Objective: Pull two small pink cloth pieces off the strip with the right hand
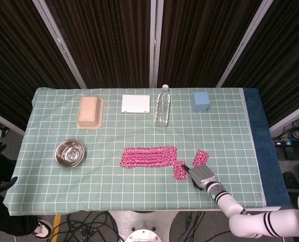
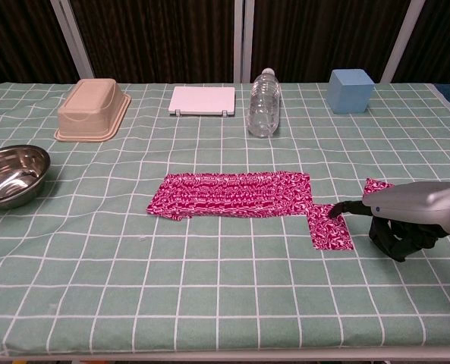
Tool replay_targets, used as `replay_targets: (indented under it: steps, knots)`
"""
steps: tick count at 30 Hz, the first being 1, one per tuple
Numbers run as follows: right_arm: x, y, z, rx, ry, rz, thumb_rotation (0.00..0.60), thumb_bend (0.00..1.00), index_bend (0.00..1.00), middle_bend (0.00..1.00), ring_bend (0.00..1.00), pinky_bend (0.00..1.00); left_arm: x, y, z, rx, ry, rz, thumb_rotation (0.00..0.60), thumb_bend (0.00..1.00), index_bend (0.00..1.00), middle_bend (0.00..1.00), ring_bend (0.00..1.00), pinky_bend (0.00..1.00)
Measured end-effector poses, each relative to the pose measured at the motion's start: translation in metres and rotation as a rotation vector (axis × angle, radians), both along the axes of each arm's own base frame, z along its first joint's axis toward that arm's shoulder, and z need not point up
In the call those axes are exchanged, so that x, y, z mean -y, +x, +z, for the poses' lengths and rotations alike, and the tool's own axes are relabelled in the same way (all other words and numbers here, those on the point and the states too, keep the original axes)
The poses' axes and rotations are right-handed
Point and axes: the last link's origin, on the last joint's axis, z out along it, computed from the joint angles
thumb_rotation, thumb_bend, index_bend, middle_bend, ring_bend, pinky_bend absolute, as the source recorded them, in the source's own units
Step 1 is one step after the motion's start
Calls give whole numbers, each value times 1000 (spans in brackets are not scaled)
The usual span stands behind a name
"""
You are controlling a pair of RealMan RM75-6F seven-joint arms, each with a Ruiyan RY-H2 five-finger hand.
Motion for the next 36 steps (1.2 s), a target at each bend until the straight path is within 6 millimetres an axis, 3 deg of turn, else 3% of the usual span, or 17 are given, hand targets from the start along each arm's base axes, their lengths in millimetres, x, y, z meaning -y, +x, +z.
replay_targets:
  steps: [9,16,23,28,29,30,31,32,34,35,36]
  knots:
    - [-21,-17,20,-39,35,-7,600,1000,212,906,902,785,-1,5,-2,-3,-1,-7,600,189,81,52,0,153]
    - [-22,-16,28,-1,-11,-6,600,1000,218,905,902,785,-2,7,-2,-7,-2,-11,600,189,81,52,0,153]
    - [-12,-2,46,157,-179,49,600,1000,177,906,902,785,-3,7,-3,-6,-2,-11,600,189,81,52,0,153]
    - [-7,-2,74,310,-379,105,600,992,172,893,882,782,-3,8,-6,-2,-8,-14,600,189,81,53,0,153]
    - [-5,-5,83,335,-440,119,600,941,171,855,841,767,-4,8,-7,-2,-10,-15,600,189,81,52,0,153]
    - [-4,-9,89,350,-488,133,600,821,169,764,744,729,-4,9,-7,-2,-13,-16,600,189,81,52,0,153]
    - [-4,-13,96,360,-539,149,600,642,144,615,580,637,-4,10,-8,-3,-15,-19,600,189,81,52,0,153]
    - [-3,-18,104,364,-592,168,600,460,95,430,364,477,-5,10,-9,-5,-17,-21,600,189,81,52,0,153]
    - [-2,-39,124,328,-721,216,600,262,22,165,97,190,-6,13,-10,-6,-20,-29,600,189,81,52,0,153]
    - [-3,-46,129,308,-747,223,600,187,1,56,14,60,-6,14,-10,-7,-21,-32,600,189,81,52,0,153]
    - [-7,-60,139,260,-789,229,600,144,0,8,0,5,-6,14,-11,-8,-23,-35,600,189,81,52,0,153]
